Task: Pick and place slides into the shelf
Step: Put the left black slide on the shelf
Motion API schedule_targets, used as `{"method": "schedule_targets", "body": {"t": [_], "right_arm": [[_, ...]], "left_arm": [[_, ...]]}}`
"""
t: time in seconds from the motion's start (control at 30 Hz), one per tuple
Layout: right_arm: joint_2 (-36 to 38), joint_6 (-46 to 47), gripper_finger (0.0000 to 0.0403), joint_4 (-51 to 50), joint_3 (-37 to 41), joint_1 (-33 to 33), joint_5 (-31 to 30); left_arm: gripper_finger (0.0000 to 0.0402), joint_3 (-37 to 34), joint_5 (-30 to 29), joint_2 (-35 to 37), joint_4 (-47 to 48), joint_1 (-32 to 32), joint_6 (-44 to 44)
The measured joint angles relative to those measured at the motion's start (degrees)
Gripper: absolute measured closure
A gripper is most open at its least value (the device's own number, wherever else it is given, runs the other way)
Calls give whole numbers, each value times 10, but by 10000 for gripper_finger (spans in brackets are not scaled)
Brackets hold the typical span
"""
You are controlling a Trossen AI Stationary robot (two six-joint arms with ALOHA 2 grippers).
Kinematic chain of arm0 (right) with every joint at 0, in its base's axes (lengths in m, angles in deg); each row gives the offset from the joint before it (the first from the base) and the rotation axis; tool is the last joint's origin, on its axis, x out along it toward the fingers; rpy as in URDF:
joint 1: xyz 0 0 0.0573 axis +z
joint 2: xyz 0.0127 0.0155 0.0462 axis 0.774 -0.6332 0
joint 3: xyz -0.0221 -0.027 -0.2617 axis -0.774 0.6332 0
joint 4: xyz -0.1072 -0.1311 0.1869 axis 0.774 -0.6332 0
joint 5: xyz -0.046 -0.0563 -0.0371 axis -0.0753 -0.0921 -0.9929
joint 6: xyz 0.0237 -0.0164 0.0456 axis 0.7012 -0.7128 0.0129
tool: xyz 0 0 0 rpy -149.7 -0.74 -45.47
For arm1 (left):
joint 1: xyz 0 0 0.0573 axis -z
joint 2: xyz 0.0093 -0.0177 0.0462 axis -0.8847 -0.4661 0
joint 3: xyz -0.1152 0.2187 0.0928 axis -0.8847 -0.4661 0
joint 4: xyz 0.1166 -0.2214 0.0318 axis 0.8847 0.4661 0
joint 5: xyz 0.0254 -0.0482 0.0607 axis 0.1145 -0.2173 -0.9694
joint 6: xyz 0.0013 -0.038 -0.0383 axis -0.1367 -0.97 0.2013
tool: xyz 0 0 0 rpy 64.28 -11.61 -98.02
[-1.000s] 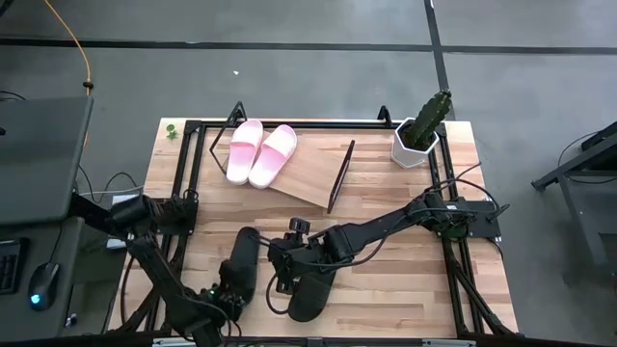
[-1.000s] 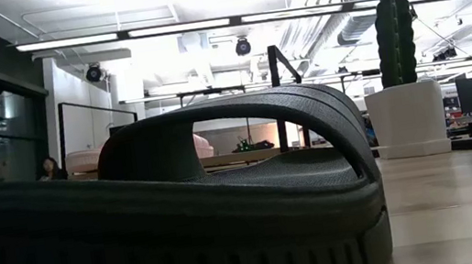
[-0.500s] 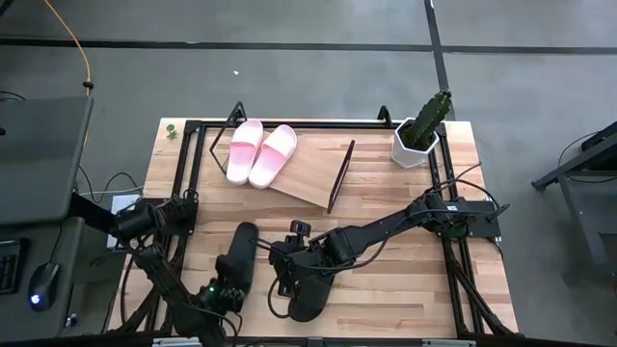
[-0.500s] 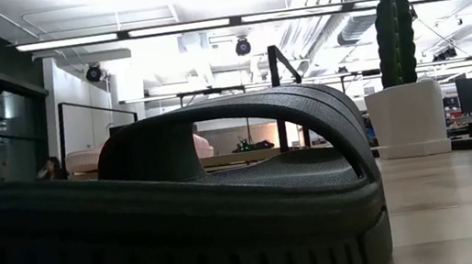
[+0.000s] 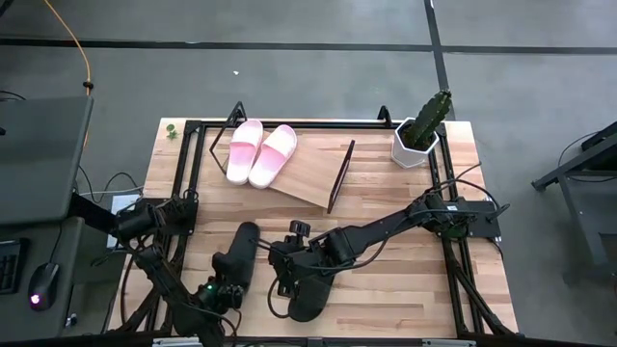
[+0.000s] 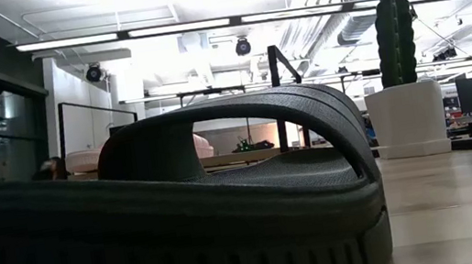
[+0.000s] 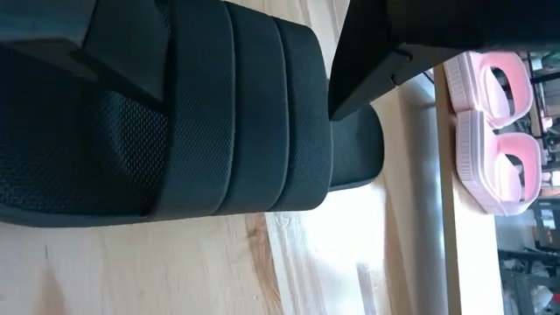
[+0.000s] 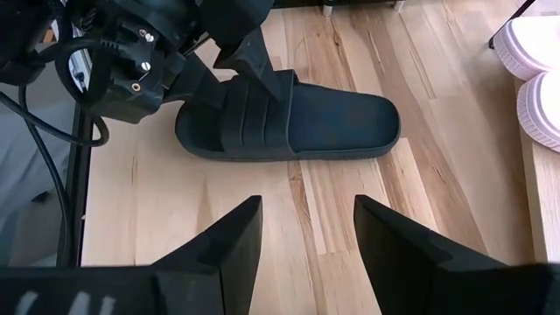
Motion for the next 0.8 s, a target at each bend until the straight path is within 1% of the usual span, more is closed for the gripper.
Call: {"method": "schedule_targets", "body": {"t": [0.17,0.27,0.4,0.67,0.7,0.73,0.8], "right_arm": [[0,-2,231,2,0,0,-2],[0,-2,231,2,0,0,-3],[0,-3,231,2,0,0,-3],[0,-3,231,2,0,0,-3],[0,-3,231,2,0,0,-3],[0,-3,231,2,0,0,-3],[0,-3,231,2,0,0,-3]], "left_arm": [[140,-1,0,0,15,0,-4],[161,-1,0,0,15,0,-4],[222,-1,0,0,14,0,-4],[383,-1,21,0,15,0,11],[391,-1,23,0,15,0,11],[390,-1,24,0,15,0,11],[379,-1,25,0,16,0,12]]}}
